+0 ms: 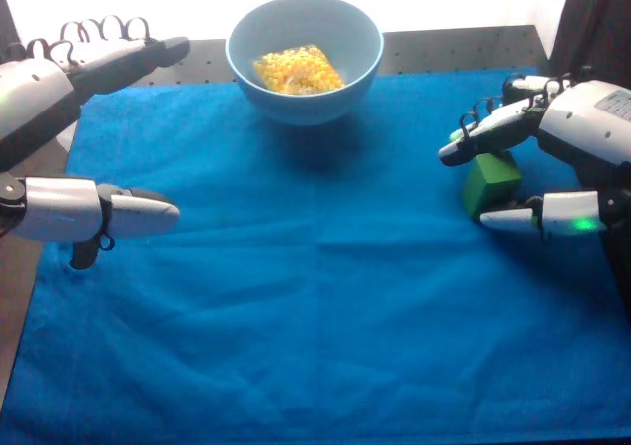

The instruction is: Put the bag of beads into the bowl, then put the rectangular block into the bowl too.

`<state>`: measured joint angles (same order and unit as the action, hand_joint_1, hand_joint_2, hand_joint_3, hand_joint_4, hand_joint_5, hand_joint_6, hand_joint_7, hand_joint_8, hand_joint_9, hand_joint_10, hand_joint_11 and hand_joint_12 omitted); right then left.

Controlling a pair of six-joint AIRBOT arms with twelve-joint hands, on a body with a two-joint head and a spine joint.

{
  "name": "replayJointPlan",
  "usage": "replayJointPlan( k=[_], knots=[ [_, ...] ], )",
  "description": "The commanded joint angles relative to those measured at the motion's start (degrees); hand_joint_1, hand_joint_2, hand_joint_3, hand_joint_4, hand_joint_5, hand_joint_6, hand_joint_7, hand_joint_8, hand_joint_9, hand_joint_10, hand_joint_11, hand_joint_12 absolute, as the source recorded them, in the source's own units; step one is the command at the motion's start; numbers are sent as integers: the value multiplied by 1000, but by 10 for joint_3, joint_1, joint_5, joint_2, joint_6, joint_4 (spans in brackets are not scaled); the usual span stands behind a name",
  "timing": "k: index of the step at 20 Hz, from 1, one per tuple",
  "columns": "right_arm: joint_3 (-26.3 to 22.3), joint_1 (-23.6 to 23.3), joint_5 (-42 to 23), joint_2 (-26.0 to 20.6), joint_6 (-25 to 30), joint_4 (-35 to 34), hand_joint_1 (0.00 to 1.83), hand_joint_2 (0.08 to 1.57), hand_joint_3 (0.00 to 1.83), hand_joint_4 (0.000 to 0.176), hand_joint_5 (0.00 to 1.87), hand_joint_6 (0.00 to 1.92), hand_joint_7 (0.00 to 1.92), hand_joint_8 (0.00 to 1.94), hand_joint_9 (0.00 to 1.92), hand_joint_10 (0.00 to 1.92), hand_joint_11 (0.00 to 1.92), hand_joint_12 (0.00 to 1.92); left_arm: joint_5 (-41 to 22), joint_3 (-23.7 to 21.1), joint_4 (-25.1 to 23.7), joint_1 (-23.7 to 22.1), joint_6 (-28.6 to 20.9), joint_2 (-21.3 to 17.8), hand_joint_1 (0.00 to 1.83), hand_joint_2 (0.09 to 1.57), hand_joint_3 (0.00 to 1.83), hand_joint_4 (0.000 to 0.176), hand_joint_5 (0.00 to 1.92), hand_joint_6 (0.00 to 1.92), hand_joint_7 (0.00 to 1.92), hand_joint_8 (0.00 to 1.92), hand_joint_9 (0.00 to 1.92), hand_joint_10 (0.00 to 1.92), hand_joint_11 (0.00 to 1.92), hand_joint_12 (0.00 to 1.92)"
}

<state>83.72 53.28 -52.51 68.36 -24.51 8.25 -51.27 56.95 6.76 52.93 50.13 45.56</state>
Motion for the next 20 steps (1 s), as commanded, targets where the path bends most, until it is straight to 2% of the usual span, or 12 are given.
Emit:
replayJointPlan(
  k=[1, 2, 3, 4, 5, 7, 8, 10, 12, 14, 15, 20],
  knots=[
    [3, -9, -65, -1, 1, -16, 1044, 1069, 0, 0, 859, 2, 880, 19, 595, 746, 252, 1677, -67, -1, 6, -4, -1, 2, 770, 950, 1, 76, 114, 3, 84, 6, 77, 4, 0, 400],
    [3, -9, -65, -1, 1, -16, 1063, 1087, 2, 0, 905, 9, 961, 63, 586, 1035, 326, 1777, -66, -1, 6, -4, -1, 3, 777, 948, 1, 74, 116, 3, 86, 6, 81, 5, 0, 396],
    [3, -9, -65, -1, 1, -16, 1063, 1087, 2, 0, 905, 9, 961, 63, 586, 1035, 326, 1777, -65, -1, 6, -4, -1, 3, 777, 948, 1, 74, 116, 3, 86, 6, 81, 5, 0, 396],
    [4, -9, -65, -1, 1, -16, 1210, 1140, 7, 0, 910, 631, 933, 1076, 747, 1447, 646, 1892, -64, -1, 6, -3, -1, 3, 779, 954, 3, 68, 117, 3, 87, 6, 82, 5, 0, 396],
    [3, -10, -65, -1, 1, -16, 1241, 1180, 0, 0, 891, 826, 872, 1438, 846, 1605, 744, 1917, -63, -1, 6, -3, -1, 4, 776, 952, 2, 73, 112, 1, 81, 1, 83, 3, 0, 368],
    [3, -14, -65, -1, 1, -16, 1250, 1165, 0, 0, 916, 787, 907, 1400, 969, 1551, 852, 1819, -62, -1, 6, -2, -1, 4, 768, 942, 0, 75, 110, 0, 89, 2, 94, 4, 0, 396],
    [2, -19, -65, -1, 1, -11, 1266, 1126, 0, 0, 940, 792, 1034, 1172, 1119, 1247, 1021, 1518, -61, -1, 7, -1, -1, 4, 766, 928, 0, 72, 119, 2, 105, 3, 105, 5, 0, 459],
    [-6, -38, -75, -7, 1, 13, 1279, 1092, 2, 0, 961, 777, 1133, 971, 1263, 859, 1117, 1217, -61, -1, 9, 3, -1, 4, 771, 913, 0, 64, 121, 0, 101, 0, 110, 4, 0, 501],
    [-15, -46, -107, -12, 1, 16, 1285, 1071, 0, 0, 1015, 685, 1175, 890, 1281, 821, 1127, 1291, -62, -1, 10, 4, -1, 4, 778, 906, 0, 64, 122, 0, 98, 0, 108, 1, 0, 453],
    [-16, -76, -120, -16, 1, 27, 1269, 1106, 4, 0, 881, 990, 1130, 889, 1216, 548, 1006, 1075, -62, -1, 11, 5, -1, 5, 751, 916, 0, 72, 101, 0, 126, 9, 123, 6, 0, 448],
    [-11, -91, -121, -16, 1, 29, 1282, 1076, 0, 0, 979, 807, 1187, 817, 1291, 546, 1056, 1093, -62, -1, 11, 6, -1, 5, 748, 901, 0, 83, 113, 2, 147, 7, 151, 11, 0, 495],
    [43, -169, -114, 7, 1, 33, 1275, 1086, 1, 0, 952, 813, 1164, 873, 1329, 460, 1064, 1126, -54, 4, 12, 7, -2, 12, 738, 906, 0, 94, 135, 8, 179, 7, 152, 7, 0, 461]
  ],
)
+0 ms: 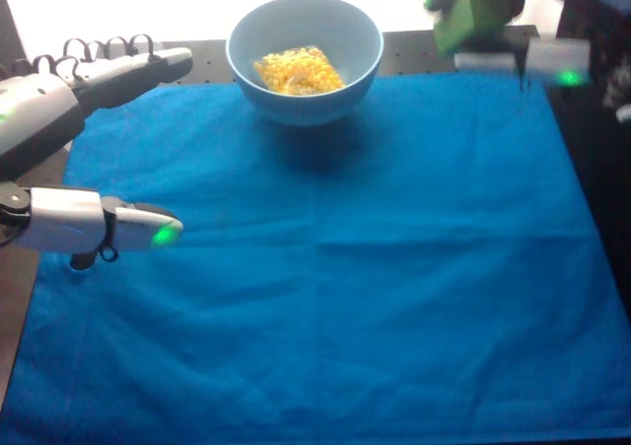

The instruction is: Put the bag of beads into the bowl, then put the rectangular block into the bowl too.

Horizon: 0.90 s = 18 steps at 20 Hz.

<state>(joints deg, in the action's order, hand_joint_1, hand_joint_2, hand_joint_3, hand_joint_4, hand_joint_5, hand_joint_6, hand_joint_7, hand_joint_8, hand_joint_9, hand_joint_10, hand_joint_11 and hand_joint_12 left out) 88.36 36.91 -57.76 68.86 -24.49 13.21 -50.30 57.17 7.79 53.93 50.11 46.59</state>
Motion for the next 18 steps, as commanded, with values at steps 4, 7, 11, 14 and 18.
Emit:
replayJointPlan(
  k=[4, 7, 11, 14, 18],
  knots=[
    [41, -55, -33, 49, 1, -6, 1288, 1051, 0, 0, 1049, 664, 1233, 752, 1386, 414, 1136, 1048, -61, 5, 2, -3, -5, 3, 725, 879, 0, 124, 133, 1, 146, 4, 146, 1, 0, 321],
    [93, -87, 8, 104, 1, -1, 1176, 1074, 1, 0, 1071, 812, 1403, 188, 1440, 462, 1173, 1191, -63, 10, 2, -3, -8, 10, 734, 880, 0, 129, 144, 1, 137, 1, 123, 0, 0, 238],
    [141, -106, 55, 160, 1, -1, 1167, 1082, 2, 0, 1055, 840, 1479, 65, 1365, 633, 1080, 1308, -64, 14, 1, -3, -12, 13, 725, 877, 0, 109, 156, 1, 152, 1, 142, 1, 0, 280],
    [170, -107, 86, 195, 1, -1, 1166, 1086, 0, 0, 1049, 851, 1442, 24, 1277, 862, 1139, 1328, -63, 20, -1, -7, -14, 19, 746, 885, 1, 93, 150, 1, 155, 1, 134, 3, 0, 278],
    [191, -108, 108, 221, 1, 1, 1261, 1053, 0, 0, 1060, 734, 1253, 621, 1382, 230, 1117, 974, -59, 28, -6, -15, -21, 27, 772, 886, 0, 96, 155, 1, 149, 3, 113, 6, 0, 207]
  ],
)
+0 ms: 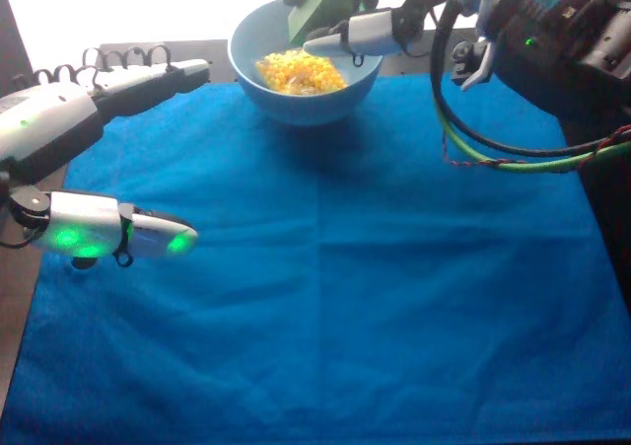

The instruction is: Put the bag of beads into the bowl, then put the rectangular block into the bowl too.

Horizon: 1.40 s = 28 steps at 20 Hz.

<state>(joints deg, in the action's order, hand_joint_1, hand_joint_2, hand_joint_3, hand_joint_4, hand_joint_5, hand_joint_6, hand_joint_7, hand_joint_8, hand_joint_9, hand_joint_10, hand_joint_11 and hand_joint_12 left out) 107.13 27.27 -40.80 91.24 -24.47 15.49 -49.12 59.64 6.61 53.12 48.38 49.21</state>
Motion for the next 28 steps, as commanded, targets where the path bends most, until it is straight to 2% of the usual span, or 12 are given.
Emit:
replayJointPlan(
  k=[1, 3, 4, 5, 6, 7, 8, 13, 17, 23, 26, 28],
  knots=[
    [5, -12, -61, 0, 1, -20, 1113, 1050, 0, 0, 864, 266, 1055, 238, 1183, 74, 832, 910, -71, 4, 5, -8, -4, 1, 771, 889, 1, 93, 162, 2, 144, 1, 109, 3, 0, 171],
    [5, -12, -60, 2, 1, -20, 1009, 1026, 0, 0, 711, 16, 904, 16, 963, 5, 603, 846, -72, 5, 5, -8, -5, 2, 769, 887, 0, 93, 165, 2, 144, 1, 113, 4, 0, 161],
    [5, -12, -60, 2, 1, -20, 814, 941, 1, 139, 218, 2, 302, 2, 339, 0, 175, 597, -72, 5, 5, -8, -5, 2, 770, 880, 0, 98, 176, 6, 153, 4, 127, 9, 0, 157],
    [5, -12, -60, 2, 1, -20, 770, 926, 0, 169, 108, 0, 167, 0, 199, 0, 98, 496, -72, 5, 6, -8, -5, 3, 770, 878, 0, 99, 178, 6, 155, 4, 130, 9, 0, 155],
    [6, -12, -60, 2, 1, -20, 761, 923, 0, 175, 86, 0, 139, 0, 171, 0, 83, 474, -72, 6, 7, -8, -5, 3, 770, 878, 0, 99, 179, 6, 156, 4, 130, 9, 0, 154],
    [5, -12, -60, 2, 1, -20, 609, 945, 3, 176, 16, 0, 27, 0, 33, 0, 16, 94, -73, 6, 8, -8, -6, 3, 781, 877, 0, 101, 187, 8, 166, 7, 123, 5, 0, 155],
    [1, -12, -60, 2, 1, -20, 522, 930, 0, 176, 2, 0, 5, 0, 6, 0, 2, 18, -75, 5, 9, -8, -6, 3, 779, 879, 0, 97, 181, 4, 163, 4, 117, 2, 0, 150],
    [-56, 0, -113, -60, 1, -38, 455, 880, 0, 176, 0, 0, 0, 0, 0, 0, 3, 2, -102, 0, 18, -6, -6, 3, 800, 893, 4, 90, 166, 0, 151, 0, 108, 1, 0, 142],
    [-127, 56, -214, -117, 1, -84, 562, 876, 0, 176, 0, 0, 0, 0, 0, 0, 0, 0, -150, -13, 38, 8, -9, 1, 757, 905, 3, 64, 140, 0, 138, 1, 162, 4, 0, 525],
    [-228, 181, -351, -202, 1, -164, 576, 992, 10, 176, 0, 0, 0, 0, 0, 0, 0, 0, -262, -44, 93, 77, -10, -3, 682, 923, 4, 112, 93, 0, 127, 3, 135, 6, 0, 519],
    [-268, 255, -409, -233, 1, -216, 506, 997, 1, 176, 0, 0, 0, 0, 0, 0, 0, 0, -320, -67, 115, 119, -9, -14, 617, 911, 0, 152, 62, 0, 96, 0, 103, 2, 0, 386],
    [-295, 309, -446, -253, 1, -253, 576, 975, 0, 176, 0, 0, 0, 0, 0, 0, 0, 0, -355, -79, 129, 147, -9, -18, 594, 903, 0, 151, 30, 0, 50, 1, 74, 2, 0, 286]
  ],
)
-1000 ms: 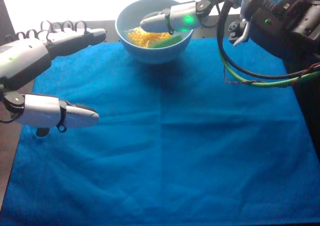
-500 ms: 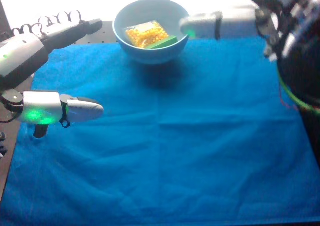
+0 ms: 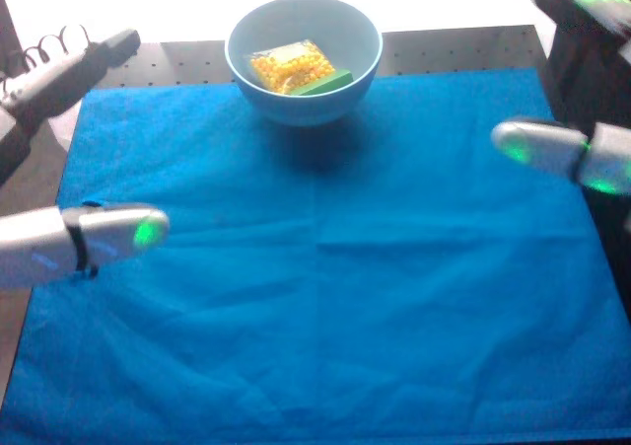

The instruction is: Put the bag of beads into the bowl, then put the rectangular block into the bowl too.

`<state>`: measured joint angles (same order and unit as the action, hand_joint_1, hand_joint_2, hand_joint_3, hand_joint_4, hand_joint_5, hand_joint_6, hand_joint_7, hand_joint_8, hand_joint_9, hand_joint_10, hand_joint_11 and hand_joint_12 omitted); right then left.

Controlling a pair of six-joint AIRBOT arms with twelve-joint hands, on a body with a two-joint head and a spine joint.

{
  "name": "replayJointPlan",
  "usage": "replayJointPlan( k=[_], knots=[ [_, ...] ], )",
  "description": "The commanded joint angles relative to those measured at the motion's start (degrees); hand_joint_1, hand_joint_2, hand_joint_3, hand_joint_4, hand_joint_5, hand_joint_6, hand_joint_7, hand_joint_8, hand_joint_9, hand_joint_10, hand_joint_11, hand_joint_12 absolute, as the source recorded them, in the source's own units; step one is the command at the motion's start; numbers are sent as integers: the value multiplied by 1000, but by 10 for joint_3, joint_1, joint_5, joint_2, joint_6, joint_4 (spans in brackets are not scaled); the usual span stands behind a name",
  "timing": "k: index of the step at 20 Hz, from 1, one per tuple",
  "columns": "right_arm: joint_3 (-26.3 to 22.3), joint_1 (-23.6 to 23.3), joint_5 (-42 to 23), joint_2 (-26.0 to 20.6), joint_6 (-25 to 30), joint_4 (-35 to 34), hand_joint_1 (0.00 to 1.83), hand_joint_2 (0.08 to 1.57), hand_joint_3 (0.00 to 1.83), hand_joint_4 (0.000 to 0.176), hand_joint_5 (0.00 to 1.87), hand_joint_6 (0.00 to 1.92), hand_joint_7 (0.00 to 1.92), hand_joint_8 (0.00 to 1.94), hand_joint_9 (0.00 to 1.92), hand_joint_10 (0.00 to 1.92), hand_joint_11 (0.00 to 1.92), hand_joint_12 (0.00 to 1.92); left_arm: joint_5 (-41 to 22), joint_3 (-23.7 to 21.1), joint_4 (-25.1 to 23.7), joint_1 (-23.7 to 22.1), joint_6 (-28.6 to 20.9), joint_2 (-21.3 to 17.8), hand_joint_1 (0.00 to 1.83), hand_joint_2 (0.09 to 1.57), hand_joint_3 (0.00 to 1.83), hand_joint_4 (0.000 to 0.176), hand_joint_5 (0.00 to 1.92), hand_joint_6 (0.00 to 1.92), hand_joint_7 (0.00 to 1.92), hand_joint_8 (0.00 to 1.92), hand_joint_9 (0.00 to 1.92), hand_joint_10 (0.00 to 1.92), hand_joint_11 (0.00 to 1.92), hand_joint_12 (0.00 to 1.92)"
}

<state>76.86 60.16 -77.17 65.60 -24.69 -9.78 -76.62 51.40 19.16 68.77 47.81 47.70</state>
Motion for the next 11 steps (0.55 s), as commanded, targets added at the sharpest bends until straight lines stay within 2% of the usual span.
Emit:
replayJointPlan(
  k=[1, 3, 4, 6, 11],
  knots=[
    [-11, 13, -110, -8, 3, -29, 634, 925, 0, 176, 0, 0, 0, 0, 0, 0, 0, 0, -95, -2, 11, 3, -4, -5, 565, 899, 0, 152, 21, 0, 28, 0, 65, 1, 0, 273],
    [-35, 63, -143, -26, 3, -67, 653, 925, 0, 176, 0, 0, 0, 0, 0, 0, 0, 0, -116, -8, 29, 19, -4, -9, 528, 893, 0, 162, 20, 0, 24, 1, 46, 0, 0, 266],
    [-38, 73, -144, -28, 3, -77, 629, 954, 0, 176, 0, 0, 0, 0, 0, 0, 0, 0, -120, -8, 35, 23, -4, -10, 401, 894, 0, 173, 3, 0, 4, 0, 8, 0, 0, 114],
    [-42, 93, -144, -28, 3, -95, 602, 995, 10, 176, 0, 0, 0, 0, 0, 0, 0, 0, -127, -9, 41, 29, -4, -10, 300, 888, 0, 176, 0, 0, 0, 0, 0, 0, 0, 4],
    [-46, 98, -144, -28, 3, -100, 636, 969, 0, 176, 0, 0, 0, 0, 0, 0, 0, 0, -130, -11, 44, 33, -7, -11, 256, 883, 0, 176, 0, 0, 0, 0, 0, 0, 16, 7]
  ],
)
